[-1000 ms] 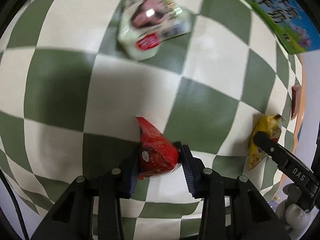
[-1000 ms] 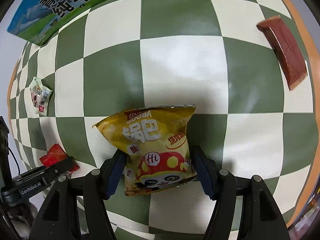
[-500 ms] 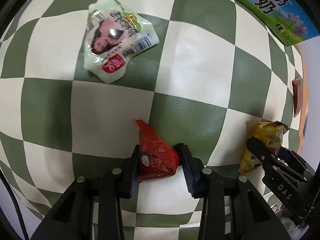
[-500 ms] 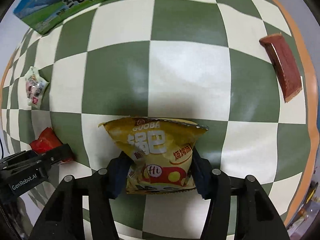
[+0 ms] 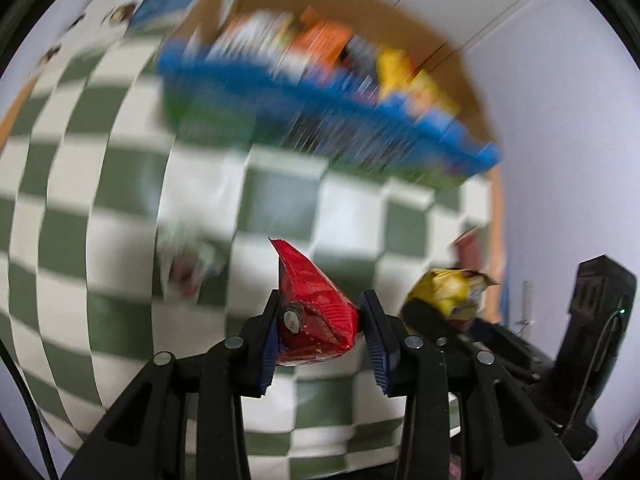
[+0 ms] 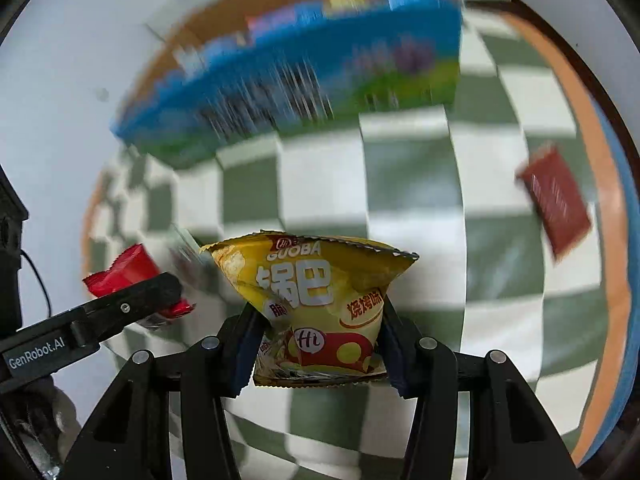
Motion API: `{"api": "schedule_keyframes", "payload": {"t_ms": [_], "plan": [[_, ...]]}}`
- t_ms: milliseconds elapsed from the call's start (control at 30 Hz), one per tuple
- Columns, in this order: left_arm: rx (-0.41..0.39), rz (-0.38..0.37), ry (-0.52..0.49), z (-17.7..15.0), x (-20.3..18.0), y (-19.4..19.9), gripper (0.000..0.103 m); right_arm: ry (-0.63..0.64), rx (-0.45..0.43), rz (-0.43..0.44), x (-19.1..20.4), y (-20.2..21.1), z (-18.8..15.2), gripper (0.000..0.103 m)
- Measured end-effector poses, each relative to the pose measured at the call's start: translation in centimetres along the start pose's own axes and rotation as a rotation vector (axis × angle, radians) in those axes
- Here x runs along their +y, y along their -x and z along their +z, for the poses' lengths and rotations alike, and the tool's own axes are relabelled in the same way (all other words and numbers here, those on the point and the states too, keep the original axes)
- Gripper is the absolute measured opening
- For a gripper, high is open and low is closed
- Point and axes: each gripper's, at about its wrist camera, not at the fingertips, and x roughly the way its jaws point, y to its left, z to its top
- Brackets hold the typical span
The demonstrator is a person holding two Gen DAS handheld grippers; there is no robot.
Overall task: Organize snacks
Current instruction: 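Carry both packets into the box and open both tools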
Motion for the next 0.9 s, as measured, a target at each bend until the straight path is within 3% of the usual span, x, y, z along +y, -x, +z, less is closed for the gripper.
{"api": "schedule_keyframes", "payload": {"t_ms": [167, 333, 467, 633, 900], "plan": [[-0.072, -0.030, -0.063, 7.2, -2.7, 3.5, 0.035, 0.010, -0.116, 0.050, 3.4, 4.4, 6.4, 0.055], [-0.076, 0.006, -0.079, 14.5, -3.7, 2.7, 0.035, 0.050, -0.181, 0.019, 5.0, 5.7, 14.0, 0.055], [-0.013, 0.024, -0.061, 18.9, -3.2, -0.1, 0.035, 0.054, -0.172, -0.020, 5.6, 3.7, 20.3, 0.055], [0.071, 0.055, -0.033, 23.9, -2.3, -4.4, 0.035, 0.062, -0.129, -0.065, 5.5, 0.4, 25.7, 0.055], [0.208, 0.065, 0.015, 26.1, -1.0, -9.3, 0.036, 0.078, -0.029, -0.110, 5.0, -5.4, 29.5, 0.056]]}}
